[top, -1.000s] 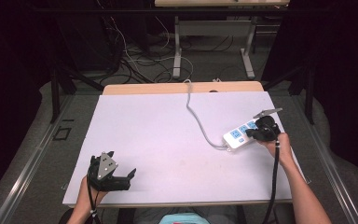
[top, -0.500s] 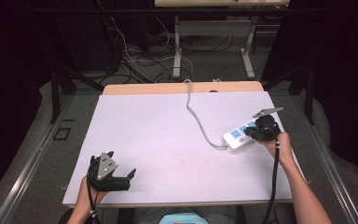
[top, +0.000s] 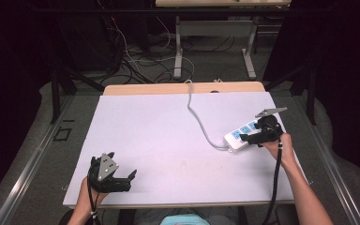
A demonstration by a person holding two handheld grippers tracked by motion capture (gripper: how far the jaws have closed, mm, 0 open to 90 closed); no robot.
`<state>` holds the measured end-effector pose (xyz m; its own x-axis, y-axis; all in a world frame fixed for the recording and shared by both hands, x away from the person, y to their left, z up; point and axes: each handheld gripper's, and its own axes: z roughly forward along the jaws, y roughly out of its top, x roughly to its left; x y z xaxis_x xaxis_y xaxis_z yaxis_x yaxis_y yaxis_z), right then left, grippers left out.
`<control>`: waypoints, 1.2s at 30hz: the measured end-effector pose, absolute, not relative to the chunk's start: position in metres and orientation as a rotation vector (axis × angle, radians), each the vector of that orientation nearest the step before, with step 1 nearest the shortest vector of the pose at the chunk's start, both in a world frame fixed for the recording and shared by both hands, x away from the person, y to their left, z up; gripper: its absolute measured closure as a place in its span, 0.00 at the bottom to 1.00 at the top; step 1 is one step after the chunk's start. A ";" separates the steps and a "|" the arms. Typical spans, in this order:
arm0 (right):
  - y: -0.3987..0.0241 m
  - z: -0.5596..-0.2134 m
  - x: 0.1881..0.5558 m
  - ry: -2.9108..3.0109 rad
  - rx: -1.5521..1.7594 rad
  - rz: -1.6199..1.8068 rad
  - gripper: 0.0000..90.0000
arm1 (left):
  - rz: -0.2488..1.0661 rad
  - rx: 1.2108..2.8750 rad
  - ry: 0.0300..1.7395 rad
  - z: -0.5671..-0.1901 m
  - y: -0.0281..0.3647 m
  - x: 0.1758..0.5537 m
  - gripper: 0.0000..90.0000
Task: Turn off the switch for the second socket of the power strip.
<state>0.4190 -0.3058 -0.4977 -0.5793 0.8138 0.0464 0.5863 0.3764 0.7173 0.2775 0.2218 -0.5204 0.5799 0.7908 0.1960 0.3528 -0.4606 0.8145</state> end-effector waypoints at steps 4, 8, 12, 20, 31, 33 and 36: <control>-0.304 -0.495 0.415 2.339 1.215 1.035 0.02 | 0.737 2.054 0.911 -0.521 0.222 0.277 0.03; -0.301 -0.494 0.412 2.350 1.184 1.042 0.00 | 0.738 2.054 0.911 -0.521 0.222 0.277 0.03; -0.300 -0.492 0.407 2.348 1.176 1.044 0.00 | 0.736 2.053 0.912 -0.521 0.222 0.278 0.03; -0.300 -0.491 0.396 2.338 1.155 1.065 0.00 | 0.744 2.054 0.913 -0.521 0.222 0.278 0.03; -0.291 -0.489 0.372 2.344 1.116 1.088 0.00 | 0.744 2.047 0.919 -0.521 0.223 0.279 0.03; -0.289 -0.490 0.366 2.353 1.108 1.091 0.00 | 0.742 2.047 0.918 -0.521 0.223 0.279 0.03; -0.287 -0.492 0.358 2.362 1.090 1.090 0.00 | 0.743 2.048 0.918 -0.521 0.223 0.279 0.03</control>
<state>0.3581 -0.2869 -0.4919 -0.6576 0.7529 0.0265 0.5087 0.4178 0.7527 0.2790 0.2228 -0.5210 0.5725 0.7967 0.1938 0.3558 -0.4543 0.8167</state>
